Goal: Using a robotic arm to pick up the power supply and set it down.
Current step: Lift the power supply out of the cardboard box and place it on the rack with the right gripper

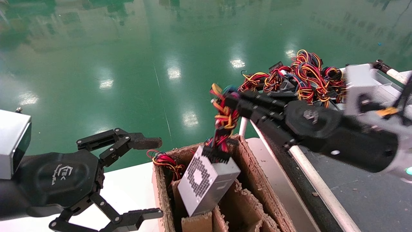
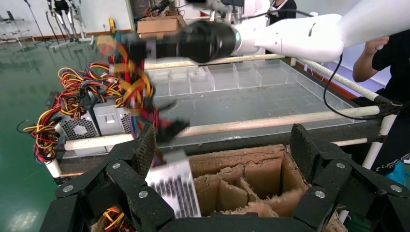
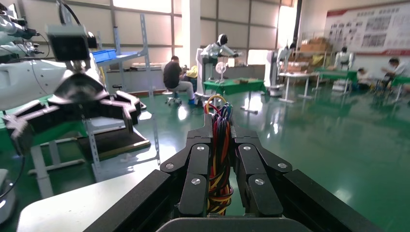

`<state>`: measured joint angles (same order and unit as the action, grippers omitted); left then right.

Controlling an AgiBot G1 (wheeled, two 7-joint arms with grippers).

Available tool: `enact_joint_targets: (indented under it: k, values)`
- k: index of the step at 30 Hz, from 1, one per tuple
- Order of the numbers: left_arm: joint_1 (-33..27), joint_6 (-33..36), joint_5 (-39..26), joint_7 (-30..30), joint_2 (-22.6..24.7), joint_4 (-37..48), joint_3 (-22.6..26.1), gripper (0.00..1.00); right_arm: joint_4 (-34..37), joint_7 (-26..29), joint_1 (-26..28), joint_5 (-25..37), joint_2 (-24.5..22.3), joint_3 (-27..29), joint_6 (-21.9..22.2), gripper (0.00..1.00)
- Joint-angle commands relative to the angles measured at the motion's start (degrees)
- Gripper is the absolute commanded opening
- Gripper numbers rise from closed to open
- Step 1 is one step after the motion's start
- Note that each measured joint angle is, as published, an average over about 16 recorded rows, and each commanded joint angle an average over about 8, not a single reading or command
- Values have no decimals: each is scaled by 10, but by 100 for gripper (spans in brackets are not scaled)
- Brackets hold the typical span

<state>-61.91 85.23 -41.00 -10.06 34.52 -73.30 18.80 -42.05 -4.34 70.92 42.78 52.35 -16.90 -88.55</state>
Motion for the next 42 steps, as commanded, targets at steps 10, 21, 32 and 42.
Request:
enact_joint_targets:
  k: [10, 21, 32, 42]
  values:
    - [0, 0, 0, 0, 0, 0, 0, 100, -34, 5, -7, -36, -89, 44, 11, 0]
    - [0, 0, 0, 0, 0, 0, 1, 100, 4, -20, -43, -70, -205, 97, 2, 0]
    - [0, 0, 1, 0, 0, 0, 1, 100, 54, -61, -120, -106, -282, 136, -8, 0]
    - [0, 0, 1, 1, 0, 0, 1, 100, 91, -96, -183, -121, -312, 147, -14, 0]
